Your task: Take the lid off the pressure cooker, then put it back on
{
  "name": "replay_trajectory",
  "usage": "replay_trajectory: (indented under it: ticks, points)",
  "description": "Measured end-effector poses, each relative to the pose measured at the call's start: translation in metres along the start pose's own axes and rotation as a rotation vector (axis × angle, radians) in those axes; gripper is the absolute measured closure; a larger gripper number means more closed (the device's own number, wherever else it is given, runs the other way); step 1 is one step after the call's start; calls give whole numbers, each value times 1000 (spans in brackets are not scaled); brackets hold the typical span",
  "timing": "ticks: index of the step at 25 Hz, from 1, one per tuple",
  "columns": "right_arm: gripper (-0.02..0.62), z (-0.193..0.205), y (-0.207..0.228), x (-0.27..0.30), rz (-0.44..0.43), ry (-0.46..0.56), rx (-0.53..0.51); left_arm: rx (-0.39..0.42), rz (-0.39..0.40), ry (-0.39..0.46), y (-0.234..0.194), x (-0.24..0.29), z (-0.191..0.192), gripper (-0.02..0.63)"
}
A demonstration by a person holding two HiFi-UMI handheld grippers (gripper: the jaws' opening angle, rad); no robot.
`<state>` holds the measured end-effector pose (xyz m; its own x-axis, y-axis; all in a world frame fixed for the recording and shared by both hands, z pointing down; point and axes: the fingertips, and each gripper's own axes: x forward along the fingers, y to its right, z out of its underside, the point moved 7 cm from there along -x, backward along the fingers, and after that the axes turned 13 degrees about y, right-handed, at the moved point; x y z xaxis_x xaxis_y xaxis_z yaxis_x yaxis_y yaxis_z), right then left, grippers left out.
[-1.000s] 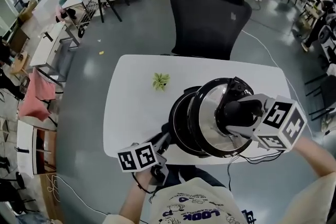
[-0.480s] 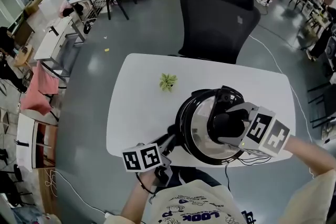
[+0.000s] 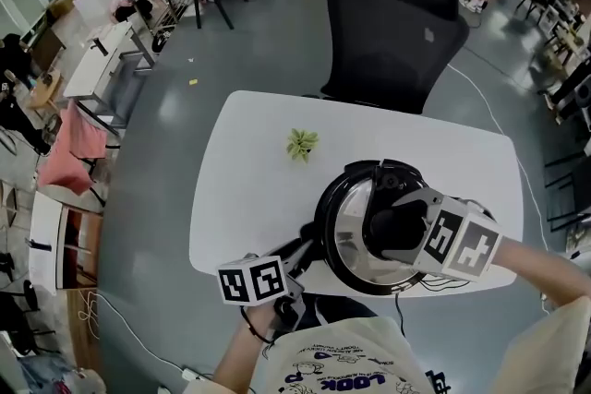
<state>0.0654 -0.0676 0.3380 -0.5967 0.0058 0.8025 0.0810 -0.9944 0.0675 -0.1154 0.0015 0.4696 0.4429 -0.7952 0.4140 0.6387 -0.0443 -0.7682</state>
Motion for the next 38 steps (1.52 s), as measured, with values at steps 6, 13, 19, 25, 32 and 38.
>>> replay_trajectory:
  ticks: [6, 13, 19, 25, 32, 38]
  points:
    - [302, -3, 2, 8, -19, -15, -21, -35, 12, 7, -2, 0, -2, 468]
    - [302, 1, 10, 14, -19, -35, -37, -68, 14, 20, -6, 1, -3, 466]
    - [302, 2, 15, 20, -29, -43, -45, -70, 9, 23, -7, -1, -4, 466]
    - [302, 13, 18, 28, -33, -42, -44, -65, 14, 20, -7, 2, -3, 466]
    - [301, 17, 22, 34, -43, -28, -39, -57, 17, 15, -6, 2, -5, 462]
    - [302, 17, 23, 34, -50, -3, -33, -57, 19, 16, -6, 4, -6, 460]
